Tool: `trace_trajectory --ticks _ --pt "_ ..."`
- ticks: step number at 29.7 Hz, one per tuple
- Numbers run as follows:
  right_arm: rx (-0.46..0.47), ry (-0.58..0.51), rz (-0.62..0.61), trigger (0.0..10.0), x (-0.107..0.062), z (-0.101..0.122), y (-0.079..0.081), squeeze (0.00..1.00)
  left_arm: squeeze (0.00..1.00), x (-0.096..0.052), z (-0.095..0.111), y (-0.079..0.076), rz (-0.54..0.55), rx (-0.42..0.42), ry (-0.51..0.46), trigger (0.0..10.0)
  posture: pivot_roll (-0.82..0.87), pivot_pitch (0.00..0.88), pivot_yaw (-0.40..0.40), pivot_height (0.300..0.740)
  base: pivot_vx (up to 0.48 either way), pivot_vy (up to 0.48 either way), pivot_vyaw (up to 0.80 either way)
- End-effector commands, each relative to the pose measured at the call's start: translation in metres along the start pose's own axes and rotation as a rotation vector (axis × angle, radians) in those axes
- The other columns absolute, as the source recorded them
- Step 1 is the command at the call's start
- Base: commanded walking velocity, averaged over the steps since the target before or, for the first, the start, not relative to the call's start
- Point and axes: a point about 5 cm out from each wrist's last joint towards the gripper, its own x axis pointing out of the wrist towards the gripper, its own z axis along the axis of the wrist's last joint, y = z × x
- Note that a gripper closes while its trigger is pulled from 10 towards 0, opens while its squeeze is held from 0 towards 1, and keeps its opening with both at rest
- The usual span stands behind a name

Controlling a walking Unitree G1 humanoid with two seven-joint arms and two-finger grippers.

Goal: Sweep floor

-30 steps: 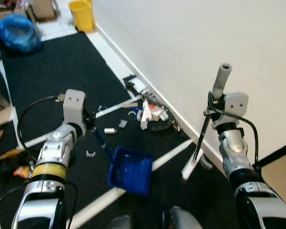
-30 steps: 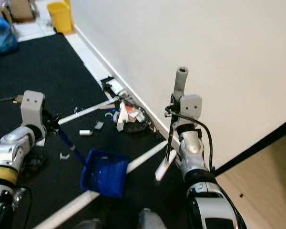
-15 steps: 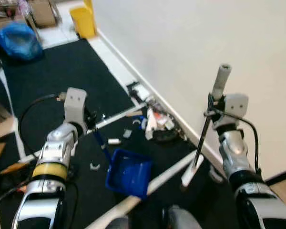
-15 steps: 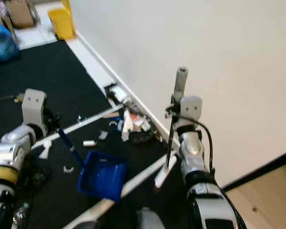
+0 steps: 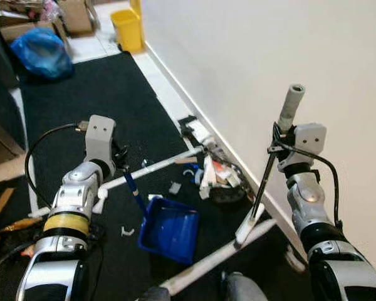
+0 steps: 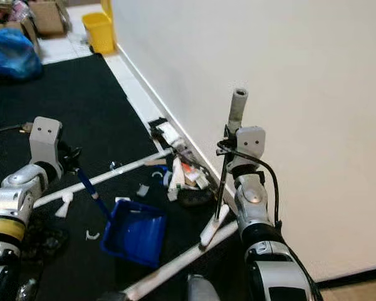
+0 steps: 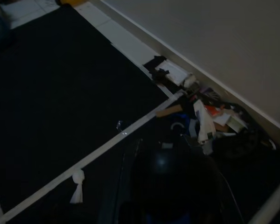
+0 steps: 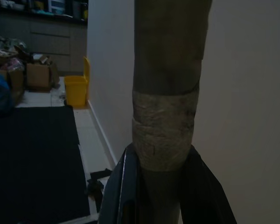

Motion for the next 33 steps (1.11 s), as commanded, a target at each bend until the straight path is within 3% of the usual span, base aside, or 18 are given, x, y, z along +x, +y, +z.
trace_trajectory --ticks 1,6,17,33 --pt "-0.017 -0.029 -0.011 10.0 0.002 0.006 -0.005 0.00 0.00 0.000 0.005 -0.002 -0.015 0.014 -0.032 10.0 0.07 0.040 -0.001 0.740 0.326 -0.349 0.00" --pt "-0.017 -0.029 -0.012 10.0 0.001 0.006 -0.005 0.00 0.00 0.000 0.005 -0.002 -0.012 0.007 -0.032 10.0 0.07 0.041 -0.001 0.740 0.368 -0.300 0.00" --pt "-0.016 -0.029 -0.009 10.0 0.002 0.006 -0.005 0.00 0.00 0.000 0.005 -0.002 -0.004 0.003 -0.029 10.0 0.07 0.042 -0.003 0.740 0.350 0.000 0.00" --pt "-0.013 -0.039 0.021 10.0 0.002 0.007 0.000 0.00 0.00 -0.003 -0.003 0.008 0.040 0.005 0.008 10.0 0.07 0.039 -0.003 0.740 0.000 0.000 0.00"
